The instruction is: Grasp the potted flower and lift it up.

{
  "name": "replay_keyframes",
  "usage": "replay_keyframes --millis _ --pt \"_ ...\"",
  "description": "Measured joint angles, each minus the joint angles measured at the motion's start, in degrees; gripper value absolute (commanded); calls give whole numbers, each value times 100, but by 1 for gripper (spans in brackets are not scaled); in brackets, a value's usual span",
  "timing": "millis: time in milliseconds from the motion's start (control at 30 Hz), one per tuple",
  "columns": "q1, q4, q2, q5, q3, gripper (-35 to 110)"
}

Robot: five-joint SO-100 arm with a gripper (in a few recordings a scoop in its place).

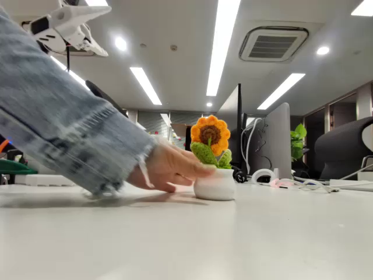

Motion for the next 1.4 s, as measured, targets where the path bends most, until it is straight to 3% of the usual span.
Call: replay_keyframes --millis 1400 --pt "703 905 0 -404 211 83"
